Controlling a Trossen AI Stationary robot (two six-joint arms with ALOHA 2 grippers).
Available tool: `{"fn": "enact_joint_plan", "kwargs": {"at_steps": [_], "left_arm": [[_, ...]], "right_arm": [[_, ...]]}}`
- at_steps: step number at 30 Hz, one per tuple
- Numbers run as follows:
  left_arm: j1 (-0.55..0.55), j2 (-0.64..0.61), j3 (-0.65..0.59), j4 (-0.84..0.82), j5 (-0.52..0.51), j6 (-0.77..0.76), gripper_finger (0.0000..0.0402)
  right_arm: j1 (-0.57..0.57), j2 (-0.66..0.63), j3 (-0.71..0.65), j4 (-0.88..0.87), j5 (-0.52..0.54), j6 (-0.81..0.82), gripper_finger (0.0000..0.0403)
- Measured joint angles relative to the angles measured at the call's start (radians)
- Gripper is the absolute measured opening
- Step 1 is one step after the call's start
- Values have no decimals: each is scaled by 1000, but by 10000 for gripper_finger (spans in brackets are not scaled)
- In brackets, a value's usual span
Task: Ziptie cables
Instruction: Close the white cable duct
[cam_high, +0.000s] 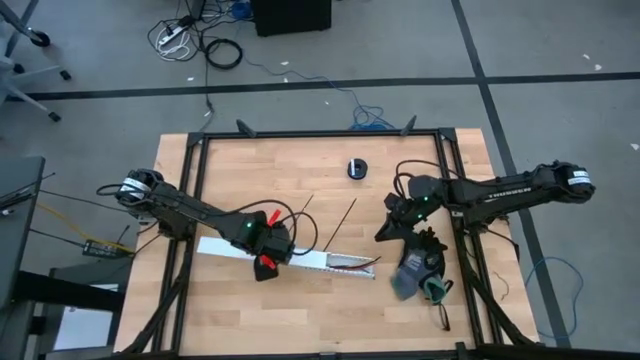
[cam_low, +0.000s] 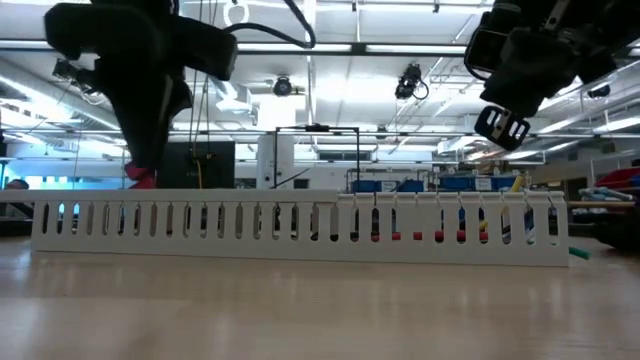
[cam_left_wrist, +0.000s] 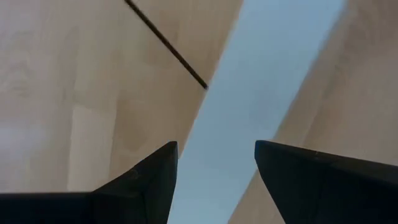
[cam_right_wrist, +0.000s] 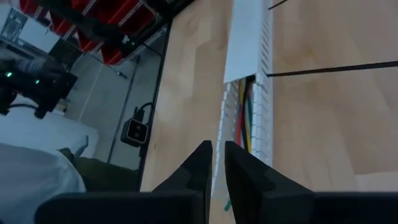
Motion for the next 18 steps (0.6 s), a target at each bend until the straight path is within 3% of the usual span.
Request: {"fn": "enact_joint_plan", "kwargs": {"at_steps": [12, 18], "left_arm": [[-2, 0, 0, 95, -22, 17, 209], [6, 0, 0, 87, -47, 166, 209]], "right_arm": [[-11, 0, 0, -5, 7, 103, 40], [2, 0, 0, -2, 161, 110, 40]]}}
